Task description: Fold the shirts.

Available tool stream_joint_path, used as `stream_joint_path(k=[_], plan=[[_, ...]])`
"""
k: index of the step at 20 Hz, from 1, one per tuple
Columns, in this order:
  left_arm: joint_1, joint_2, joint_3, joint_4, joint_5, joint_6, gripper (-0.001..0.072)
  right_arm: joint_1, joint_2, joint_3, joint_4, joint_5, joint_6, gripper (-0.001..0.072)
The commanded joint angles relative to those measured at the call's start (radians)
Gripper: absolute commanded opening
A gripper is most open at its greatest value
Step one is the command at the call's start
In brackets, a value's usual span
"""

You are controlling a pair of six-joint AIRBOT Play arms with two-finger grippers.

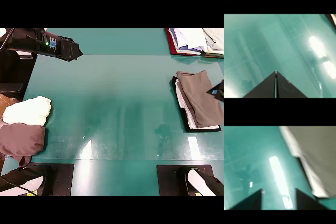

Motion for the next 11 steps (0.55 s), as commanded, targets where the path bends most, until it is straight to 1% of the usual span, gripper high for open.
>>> stream_joint_path(k=[1, 2, 7, 11], plan=[[0.000, 0.000, 0.000, -0.003, 0.003, 0.000, 0.0030, 0.147, -0.045, 0.090, 0.031, -0.031, -0.014, 0.0063], [0.000, 0.000, 0.000, -0.003, 0.004, 0.000, 0.0029, 0.184, -0.068, 0.117, 0.031, -0.037, -0.016, 0.0013], [0.000, 0.000, 0.000, -0.003, 0.004, 0.000, 0.0029, 0.278, -0.152, 0.206, 0.031, -0.037, -0.015, 0.0013], [0.000, 0.000, 0.000, -0.003, 0.004, 0.000, 0.0029, 0.284, -0.163, 0.199, 0.031, -0.039, -0.015, 0.0013]])
